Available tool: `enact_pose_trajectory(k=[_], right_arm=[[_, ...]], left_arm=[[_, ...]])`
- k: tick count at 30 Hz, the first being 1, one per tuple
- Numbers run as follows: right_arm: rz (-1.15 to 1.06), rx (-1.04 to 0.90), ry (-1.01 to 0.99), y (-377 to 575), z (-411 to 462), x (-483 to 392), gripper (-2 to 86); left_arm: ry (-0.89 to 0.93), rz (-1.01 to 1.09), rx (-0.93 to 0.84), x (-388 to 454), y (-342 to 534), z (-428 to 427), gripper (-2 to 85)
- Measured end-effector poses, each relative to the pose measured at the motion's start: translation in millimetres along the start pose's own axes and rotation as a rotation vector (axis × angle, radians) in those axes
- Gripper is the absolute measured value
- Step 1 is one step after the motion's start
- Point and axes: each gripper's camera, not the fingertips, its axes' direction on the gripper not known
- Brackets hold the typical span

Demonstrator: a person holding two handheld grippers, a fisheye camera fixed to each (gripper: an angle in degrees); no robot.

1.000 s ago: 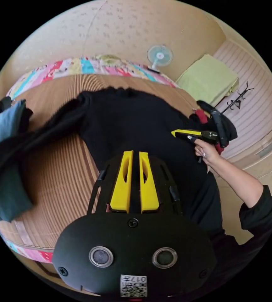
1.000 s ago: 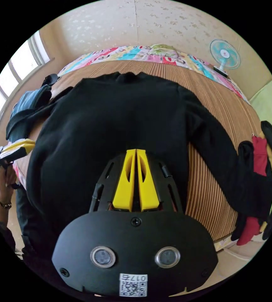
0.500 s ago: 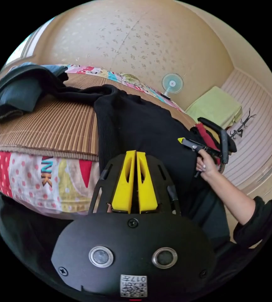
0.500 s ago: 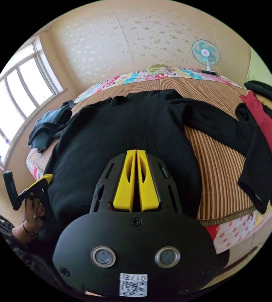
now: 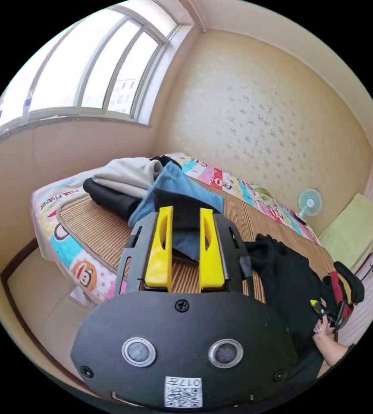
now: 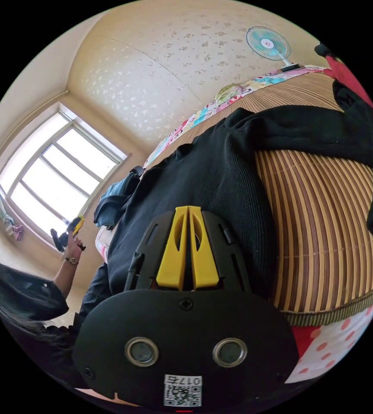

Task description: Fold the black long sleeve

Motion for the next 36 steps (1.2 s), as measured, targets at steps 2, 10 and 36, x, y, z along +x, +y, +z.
enact_pose_trajectory(k=[2,10,36], right_arm=[[0.004,0.001,-0.010,2.0,-4.5,5.4,0.2],[0.012,0.000,-0.018,7.8,-16.4,16.2,0.1],[0.015,-0.001,-0.015,24.3,-39.8,20.5,0.2]], left_arm=[[-0.015,0.003,-0.125,-16.0,-24.8,34.8,11.0],[0.208,-0.155,-0.326,-53.0,-50.3,59.6,4.2],[-0.001,0.088,-0.334,-77.4,8.2,1.6,11.5]])
